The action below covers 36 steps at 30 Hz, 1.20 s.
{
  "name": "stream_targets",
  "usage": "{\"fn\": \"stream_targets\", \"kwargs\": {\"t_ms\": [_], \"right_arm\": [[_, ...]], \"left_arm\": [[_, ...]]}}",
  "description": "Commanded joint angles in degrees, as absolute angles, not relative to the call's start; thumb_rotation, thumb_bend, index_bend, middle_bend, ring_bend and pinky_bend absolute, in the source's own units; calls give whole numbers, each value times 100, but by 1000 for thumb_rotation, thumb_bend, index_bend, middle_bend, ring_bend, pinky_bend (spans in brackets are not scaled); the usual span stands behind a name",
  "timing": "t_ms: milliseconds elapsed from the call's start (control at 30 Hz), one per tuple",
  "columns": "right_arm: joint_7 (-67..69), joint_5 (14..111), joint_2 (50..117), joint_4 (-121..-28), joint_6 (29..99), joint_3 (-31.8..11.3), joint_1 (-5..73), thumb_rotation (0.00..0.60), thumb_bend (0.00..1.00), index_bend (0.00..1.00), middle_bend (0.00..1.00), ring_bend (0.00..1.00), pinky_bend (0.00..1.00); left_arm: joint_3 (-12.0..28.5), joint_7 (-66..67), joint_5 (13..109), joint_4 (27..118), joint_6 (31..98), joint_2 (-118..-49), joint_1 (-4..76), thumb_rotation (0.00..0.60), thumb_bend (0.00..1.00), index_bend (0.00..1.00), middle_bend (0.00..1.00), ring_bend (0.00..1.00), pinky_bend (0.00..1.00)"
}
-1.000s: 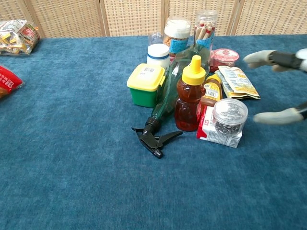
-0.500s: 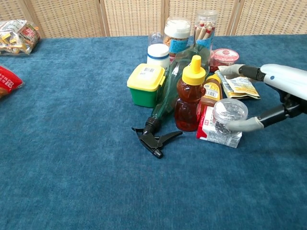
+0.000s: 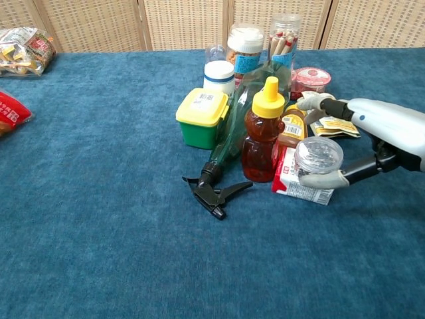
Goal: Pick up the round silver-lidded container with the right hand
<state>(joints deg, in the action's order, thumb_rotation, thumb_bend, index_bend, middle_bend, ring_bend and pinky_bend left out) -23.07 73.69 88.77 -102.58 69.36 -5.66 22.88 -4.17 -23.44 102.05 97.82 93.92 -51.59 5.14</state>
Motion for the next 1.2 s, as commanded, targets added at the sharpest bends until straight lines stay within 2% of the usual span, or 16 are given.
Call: {"fn": "stream_targets", "kwargs": {"t_ms": [33, 267, 333, 467, 600, 900, 1067, 1200], "right_arm": [[-2228, 7395, 8955, -10154, 6977, -583, 2289, 398, 37, 0, 259, 71, 97], [-2015, 7501, 9087, -9870, 7043, -625, 2301, 557, 39, 0, 378, 187, 218], [-1942, 7517, 9126, -9789, 7058, -640, 2301, 582, 42, 0, 400, 208, 249], [-1775, 7550, 9171, -9678, 7070, -682, 2311, 596, 42, 8, 448, 256, 312], [-1716, 7586, 9152, -9698, 7113, -722, 2314, 595, 44, 59, 495, 305, 372], [-1852, 7476, 9069, -9927, 7058, -766, 2355, 599, 41, 57, 492, 319, 385], [-1763, 7450, 8995, -9995, 7048, -830, 2376, 600, 45, 114, 585, 491, 523], [-1756, 7404, 8789, -10141, 7040, -908, 2390, 600, 44, 139, 609, 524, 538]], "left_arm": [[-419, -2340, 10205, 9785, 9400, -5159, 507, 600, 247, 340, 218, 13, 0], [-409, -2295, 10212, 9837, 9430, -5124, 491, 600, 248, 338, 217, 12, 0], [-409, -2277, 10223, 9856, 9445, -5109, 483, 600, 248, 339, 217, 12, 0], [-410, -2262, 10218, 9877, 9463, -5092, 465, 600, 247, 336, 215, 11, 0], [-409, -2259, 10211, 9880, 9495, -5080, 440, 600, 246, 336, 216, 11, 0], [-405, -2293, 10203, 9832, 9497, -5104, 427, 600, 248, 334, 215, 10, 0], [-400, -2321, 10184, 9804, 9525, -5112, 405, 600, 247, 335, 214, 10, 0], [-397, -2324, 10184, 9800, 9505, -5126, 412, 600, 248, 334, 214, 11, 0]]}}
